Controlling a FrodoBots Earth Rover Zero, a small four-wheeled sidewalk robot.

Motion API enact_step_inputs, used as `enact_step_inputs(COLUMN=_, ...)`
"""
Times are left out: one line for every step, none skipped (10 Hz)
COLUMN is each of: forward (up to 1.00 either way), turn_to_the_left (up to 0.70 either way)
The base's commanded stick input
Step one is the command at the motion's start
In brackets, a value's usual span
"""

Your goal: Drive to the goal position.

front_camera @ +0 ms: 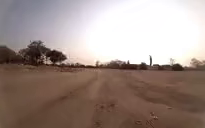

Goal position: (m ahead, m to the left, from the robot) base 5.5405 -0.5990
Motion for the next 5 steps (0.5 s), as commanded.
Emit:
enact_step_inputs(forward=0.70, turn_to_the_left=0.00)
enact_step_inputs(forward=0.70, turn_to_the_left=0.00)
enact_step_inputs(forward=0.70, turn_to_the_left=0.00)
enact_step_inputs(forward=0.70, turn_to_the_left=0.00)
enact_step_inputs(forward=0.70, turn_to_the_left=0.00)
